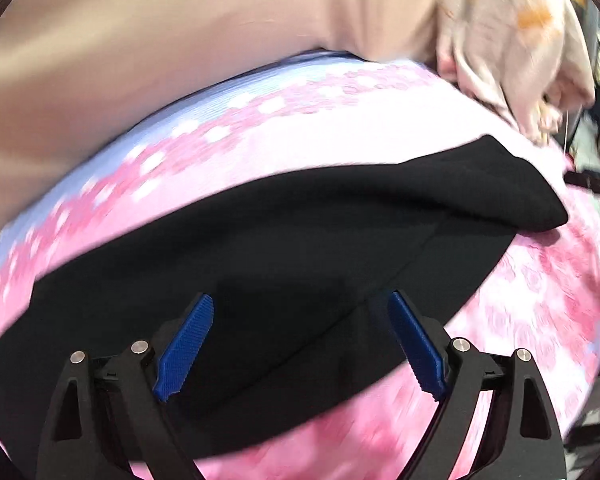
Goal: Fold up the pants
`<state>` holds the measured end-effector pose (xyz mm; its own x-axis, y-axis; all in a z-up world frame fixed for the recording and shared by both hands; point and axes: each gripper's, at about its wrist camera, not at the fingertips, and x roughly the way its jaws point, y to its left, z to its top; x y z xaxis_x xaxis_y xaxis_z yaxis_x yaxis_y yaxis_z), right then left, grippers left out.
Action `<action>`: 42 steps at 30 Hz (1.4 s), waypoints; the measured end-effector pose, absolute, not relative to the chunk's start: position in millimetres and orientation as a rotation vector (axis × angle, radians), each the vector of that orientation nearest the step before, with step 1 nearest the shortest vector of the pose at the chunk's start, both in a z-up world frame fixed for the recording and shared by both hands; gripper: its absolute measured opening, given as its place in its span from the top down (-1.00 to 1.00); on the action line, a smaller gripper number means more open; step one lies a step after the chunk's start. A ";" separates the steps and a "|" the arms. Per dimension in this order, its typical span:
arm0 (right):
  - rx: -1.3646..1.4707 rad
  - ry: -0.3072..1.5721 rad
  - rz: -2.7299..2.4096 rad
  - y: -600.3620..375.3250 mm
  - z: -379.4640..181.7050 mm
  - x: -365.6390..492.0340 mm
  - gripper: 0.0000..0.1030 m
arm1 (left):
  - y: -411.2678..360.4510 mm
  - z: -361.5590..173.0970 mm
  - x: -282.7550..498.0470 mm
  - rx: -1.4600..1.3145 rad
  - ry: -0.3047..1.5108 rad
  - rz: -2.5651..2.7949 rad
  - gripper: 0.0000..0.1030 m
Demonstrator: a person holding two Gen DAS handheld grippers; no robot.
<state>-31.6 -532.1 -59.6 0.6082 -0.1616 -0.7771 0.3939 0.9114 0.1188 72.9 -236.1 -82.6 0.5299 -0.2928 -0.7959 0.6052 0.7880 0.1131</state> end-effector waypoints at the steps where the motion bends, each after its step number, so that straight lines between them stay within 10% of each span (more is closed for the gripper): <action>1: 0.330 0.872 -0.302 -540.0 -63.7 -20.1 -0.60 | -250.0 -87.5 77.2 0.429 0.854 -0.564 -0.68; 7: 0.421 1.002 -0.091 -555.2 -93.2 41.1 0.59 | -290.6 -114.6 106.3 0.471 0.890 -0.593 -0.29; 12: 0.323 0.941 -0.075 -549.9 -68.2 54.8 0.84 | -288.9 -106.7 98.0 0.493 0.919 -0.706 0.94; 16: 0.271 0.723 -0.056 -555.9 -10.6 44.0 0.85 | -265.8 -90.9 77.9 0.453 0.984 -0.852 0.96; 22: 0.131 0.956 -0.220 -573.6 -75.2 63.0 0.63 | -256.3 -95.0 46.5 0.507 0.989 -0.843 0.75; 26: 0.278 0.840 -0.179 -574.4 -62.3 11.9 0.61 | -242.7 -73.4 39.9 0.429 0.884 -0.765 -0.36; 30: 0.255 0.835 -0.199 -557.4 -66.6 -28.3 -0.38 | -216.3 -53.7 36.4 0.412 0.793 -0.682 -0.37; 42: 0.178 0.789 0.169 -405.2 -45.5 -9.0 -0.24 | -88.9 -107.5 68.5 0.424 0.992 -0.362 -0.37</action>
